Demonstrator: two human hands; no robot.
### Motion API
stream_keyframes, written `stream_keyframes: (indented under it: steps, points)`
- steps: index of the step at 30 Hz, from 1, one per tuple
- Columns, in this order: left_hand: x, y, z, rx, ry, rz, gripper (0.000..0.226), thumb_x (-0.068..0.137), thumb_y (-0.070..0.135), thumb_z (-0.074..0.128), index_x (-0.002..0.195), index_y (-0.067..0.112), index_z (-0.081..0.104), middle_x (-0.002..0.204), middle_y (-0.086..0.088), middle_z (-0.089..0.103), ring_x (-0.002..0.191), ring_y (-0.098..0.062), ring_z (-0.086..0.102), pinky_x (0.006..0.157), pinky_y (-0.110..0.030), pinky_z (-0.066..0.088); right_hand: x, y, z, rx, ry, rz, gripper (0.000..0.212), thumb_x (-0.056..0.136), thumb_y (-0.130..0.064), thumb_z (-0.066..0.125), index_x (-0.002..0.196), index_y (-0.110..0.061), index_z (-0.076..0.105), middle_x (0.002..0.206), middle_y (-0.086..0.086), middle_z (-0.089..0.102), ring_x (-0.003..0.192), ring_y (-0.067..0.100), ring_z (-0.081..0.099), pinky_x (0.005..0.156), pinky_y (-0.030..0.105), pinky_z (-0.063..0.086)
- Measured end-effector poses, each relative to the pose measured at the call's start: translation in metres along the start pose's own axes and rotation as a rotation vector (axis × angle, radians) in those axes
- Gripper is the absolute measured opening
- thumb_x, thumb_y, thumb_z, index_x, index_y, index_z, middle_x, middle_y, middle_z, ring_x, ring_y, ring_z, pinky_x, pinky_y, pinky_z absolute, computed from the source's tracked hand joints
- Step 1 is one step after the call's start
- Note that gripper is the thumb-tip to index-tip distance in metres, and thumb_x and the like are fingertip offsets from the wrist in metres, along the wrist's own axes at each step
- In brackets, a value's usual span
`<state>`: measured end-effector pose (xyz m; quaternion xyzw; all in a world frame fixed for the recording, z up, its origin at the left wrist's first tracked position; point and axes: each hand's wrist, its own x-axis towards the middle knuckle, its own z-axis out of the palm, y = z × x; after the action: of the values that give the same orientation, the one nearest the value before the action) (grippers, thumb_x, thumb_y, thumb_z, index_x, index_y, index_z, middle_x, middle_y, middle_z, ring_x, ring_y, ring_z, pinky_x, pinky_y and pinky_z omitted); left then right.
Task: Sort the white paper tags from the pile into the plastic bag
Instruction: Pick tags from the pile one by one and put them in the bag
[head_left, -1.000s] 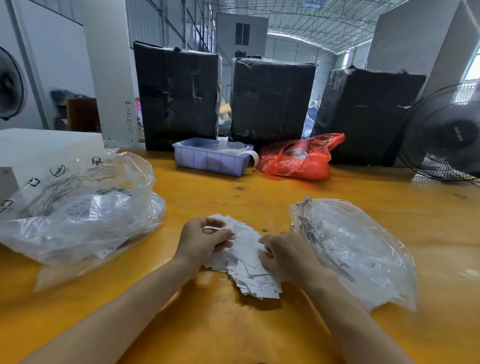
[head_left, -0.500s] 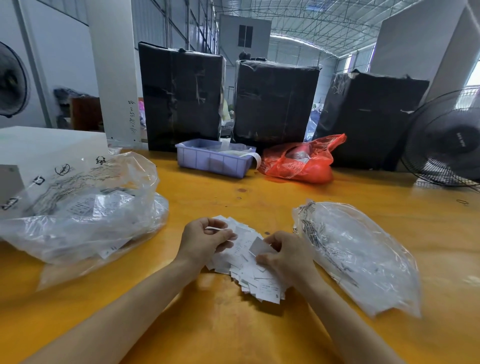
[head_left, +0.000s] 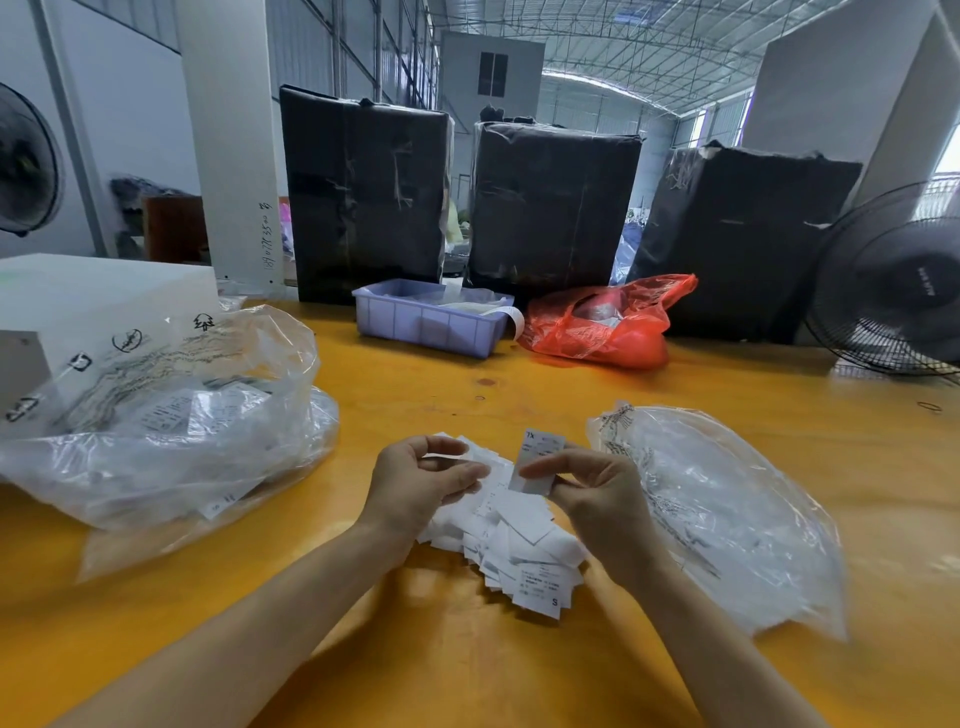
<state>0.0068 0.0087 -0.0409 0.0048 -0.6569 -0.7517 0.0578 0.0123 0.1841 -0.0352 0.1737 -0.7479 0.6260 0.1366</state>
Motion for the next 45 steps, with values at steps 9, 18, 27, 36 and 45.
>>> stream_keyframes:
  steps: [9, 18, 27, 36, 45]
  points:
    - [-0.0014, -0.0004, 0.0015, 0.036, -0.023, 0.019, 0.026, 0.071, 0.000, 0.078, 0.090, 0.008, 0.061, 0.074, -0.005, 0.074, 0.064, -0.012, 0.069, 0.063, -0.021, 0.054, 0.0007, -0.0026, -0.0037, -0.051, 0.076, 0.021, 0.019, 0.082, -0.007, 0.069, 0.096, -0.020, 0.064, 0.080, 0.005, 0.071, 0.075, 0.016, 0.068, 0.069, 0.025, 0.056]
    - [-0.0032, -0.0009, 0.0039, 0.135, -0.061, 0.040, 0.026, 0.072, 0.002, 0.079, 0.090, 0.009, 0.062, 0.080, -0.007, 0.074, 0.062, -0.007, 0.068, 0.057, -0.015, 0.051, 0.0037, -0.0025, -0.0039, -0.388, 0.047, -0.092, 0.012, 0.092, -0.011, 0.058, 0.094, -0.019, 0.067, 0.084, -0.005, 0.064, 0.078, 0.013, 0.061, 0.063, 0.027, 0.052]
    - [-0.0046, -0.0031, 0.0073, 0.210, -0.130, 0.051, 0.028, 0.071, 0.006, 0.080, 0.092, 0.010, 0.062, 0.077, -0.008, 0.075, 0.068, -0.014, 0.070, 0.060, -0.020, 0.052, 0.0018, -0.0059, -0.0037, -0.555, 0.136, -0.274, 0.012, 0.087, -0.003, 0.062, 0.096, -0.002, 0.071, 0.087, 0.004, 0.064, 0.084, 0.017, 0.061, 0.074, 0.023, 0.052]
    - [-0.0041, -0.0035, 0.0073, 0.191, -0.158, 0.019, 0.026, 0.072, 0.003, 0.078, 0.092, 0.008, 0.062, 0.074, -0.007, 0.074, 0.064, -0.013, 0.069, 0.055, -0.017, 0.050, 0.0021, -0.0031, -0.0015, -0.525, 0.056, -0.229, 0.011, 0.087, -0.006, 0.064, 0.096, -0.005, 0.072, 0.087, 0.003, 0.066, 0.079, 0.012, 0.060, 0.066, 0.016, 0.049]
    - [-0.0055, -0.0012, 0.0089, 0.093, -0.166, 0.005, 0.009, 0.080, 0.001, 0.070, 0.087, 0.003, 0.066, 0.066, -0.007, 0.071, 0.056, -0.011, 0.067, 0.051, -0.016, 0.050, 0.0027, 0.0005, -0.0025, -0.342, -0.075, -0.022, 0.009, 0.084, -0.014, 0.070, 0.092, -0.016, 0.074, 0.079, -0.003, 0.068, 0.072, 0.010, 0.062, 0.061, 0.018, 0.046]
